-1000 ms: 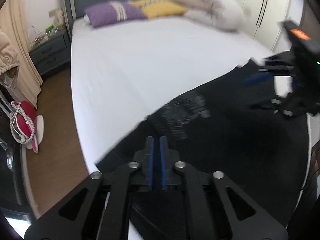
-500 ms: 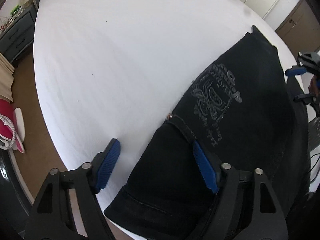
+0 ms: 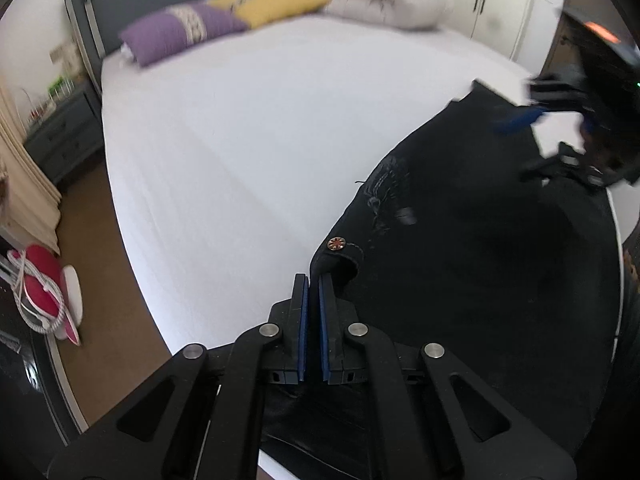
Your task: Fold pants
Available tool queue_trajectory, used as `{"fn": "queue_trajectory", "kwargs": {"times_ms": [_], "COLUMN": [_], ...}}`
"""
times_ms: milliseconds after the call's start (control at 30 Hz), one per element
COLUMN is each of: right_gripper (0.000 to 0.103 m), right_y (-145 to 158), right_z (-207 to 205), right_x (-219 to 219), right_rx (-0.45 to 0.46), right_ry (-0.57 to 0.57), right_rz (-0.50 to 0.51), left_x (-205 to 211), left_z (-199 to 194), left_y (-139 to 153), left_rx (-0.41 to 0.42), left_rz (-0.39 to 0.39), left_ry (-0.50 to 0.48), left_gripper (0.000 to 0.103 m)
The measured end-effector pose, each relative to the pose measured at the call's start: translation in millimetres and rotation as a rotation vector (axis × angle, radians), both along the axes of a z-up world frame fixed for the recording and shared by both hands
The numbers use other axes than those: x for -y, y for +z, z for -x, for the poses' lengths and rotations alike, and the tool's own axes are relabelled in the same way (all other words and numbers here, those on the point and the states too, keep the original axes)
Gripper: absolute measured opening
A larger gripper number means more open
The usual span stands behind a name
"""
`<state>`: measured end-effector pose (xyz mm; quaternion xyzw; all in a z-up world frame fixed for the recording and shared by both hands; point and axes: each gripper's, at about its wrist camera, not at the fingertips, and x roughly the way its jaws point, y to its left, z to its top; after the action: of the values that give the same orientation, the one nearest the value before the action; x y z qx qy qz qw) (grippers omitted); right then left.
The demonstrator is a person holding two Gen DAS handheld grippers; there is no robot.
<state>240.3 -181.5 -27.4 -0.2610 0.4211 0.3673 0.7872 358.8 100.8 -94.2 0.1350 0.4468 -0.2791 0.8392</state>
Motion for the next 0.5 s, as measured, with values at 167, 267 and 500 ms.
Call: {"fn": "queue_trajectory", "kwargs": {"times_ms": [167,267,500], "right_gripper": [0.045,0.045,0.045], "right_y": [4,-2,-18], "right_z": [-8,-15,-37], "right_x": [-17,-28,-43], "right_rx": [0.066,0.091,0.063], "right_ry": [0.053,0.085,0.117], "right_rz": [0.058,0.103,0.167], "left_x": [12,7,17], "left_z": [55,68,92], "left_y": [26,38,57], "left_rx": [0.095,0.126,0.171], "left_rz": [0.028,0.063,0.059], "left_ry": [-0.022,-0.004,-0.011], "left_gripper": [0.003,0.003,0.003]}}
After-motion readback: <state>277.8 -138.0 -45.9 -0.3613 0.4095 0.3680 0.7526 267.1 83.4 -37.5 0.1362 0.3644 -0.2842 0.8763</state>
